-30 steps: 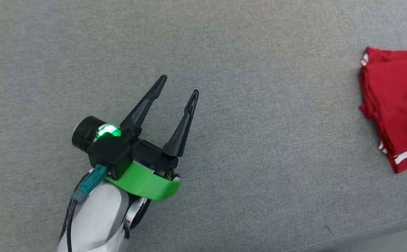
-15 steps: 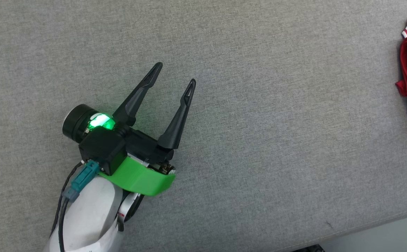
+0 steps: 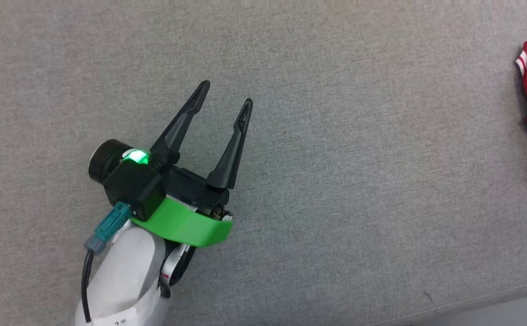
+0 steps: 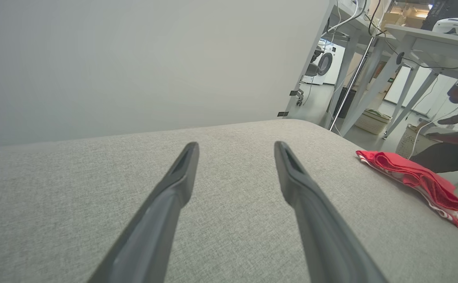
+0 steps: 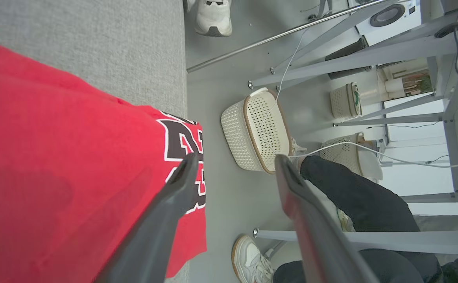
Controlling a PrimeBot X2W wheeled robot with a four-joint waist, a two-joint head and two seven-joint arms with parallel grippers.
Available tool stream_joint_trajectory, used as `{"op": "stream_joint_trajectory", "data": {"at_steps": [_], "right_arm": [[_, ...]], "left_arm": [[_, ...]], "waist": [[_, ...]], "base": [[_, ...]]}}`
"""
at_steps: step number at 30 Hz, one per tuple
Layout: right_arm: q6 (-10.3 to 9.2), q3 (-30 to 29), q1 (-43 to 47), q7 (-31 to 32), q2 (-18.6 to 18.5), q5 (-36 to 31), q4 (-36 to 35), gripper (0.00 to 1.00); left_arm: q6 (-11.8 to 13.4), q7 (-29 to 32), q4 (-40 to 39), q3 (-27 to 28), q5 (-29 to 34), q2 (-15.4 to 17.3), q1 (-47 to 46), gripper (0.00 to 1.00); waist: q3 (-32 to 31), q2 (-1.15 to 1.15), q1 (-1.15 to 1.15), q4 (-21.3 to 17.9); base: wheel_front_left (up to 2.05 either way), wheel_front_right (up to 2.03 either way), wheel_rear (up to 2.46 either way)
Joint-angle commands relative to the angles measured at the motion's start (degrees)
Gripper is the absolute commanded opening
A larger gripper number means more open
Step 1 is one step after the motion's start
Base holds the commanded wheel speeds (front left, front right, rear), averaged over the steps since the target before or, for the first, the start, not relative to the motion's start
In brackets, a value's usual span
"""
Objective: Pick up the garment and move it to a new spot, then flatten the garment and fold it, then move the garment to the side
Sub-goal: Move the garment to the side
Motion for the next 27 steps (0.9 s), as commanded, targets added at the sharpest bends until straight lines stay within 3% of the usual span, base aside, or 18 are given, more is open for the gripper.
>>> {"op": "stream_joint_trajectory", "data": {"at_steps": [1, 6, 10, 16, 27], "right_arm": [[-0.11, -0.1, -0.7, -0.6, 0.5, 0.3, -1.1, 1.0], [-0.11, 0.6, 0.3, -2.2, 2.4, 3.0, -5.9, 1.0], [-0.11, 0.2, 2.8, -3.3, 5.9, 5.7, -11.0, 1.0], [-0.11, -1.6, 9.0, -6.7, 14.0, 9.3, -17.5, 1.0], [-0.11, -3.3, 24.7, -22.2, 28.3, 16.7, -24.4, 1.0]], "left_arm": [[-0.2, -0.3, 0.6, 0.7, -0.6, -0.7, 1.0, 1.0], [-0.2, -0.3, 2.9, 3.0, -1.7, -2.7, 3.9, 1.0], [-0.2, -0.3, 4.5, 5.9, -2.5, -4.2, 6.8, 1.0], [-0.2, -0.3, 7.1, 9.8, -3.3, -5.4, 11.3, 1.0], [-0.2, -0.3, 9.1, 14.1, -3.1, -7.1, 17.0, 1.0]], "waist": [[-4.2, 0.0, -0.01, 1.7], [-10.1, 0.0, -0.01, 4.0], [-14.8, 0.0, -0.01, 6.0], [-19.9, 0.0, -0.01, 8.4], [-25.1, 0.0, -0.01, 12.1]], "base": [[0.0, 0.0, 0.0], [0.0, 0.0, 0.0], [0.0, 0.0, 0.0], [0.0, 0.0, 0.0], [0.0, 0.0, 0.0]]}}
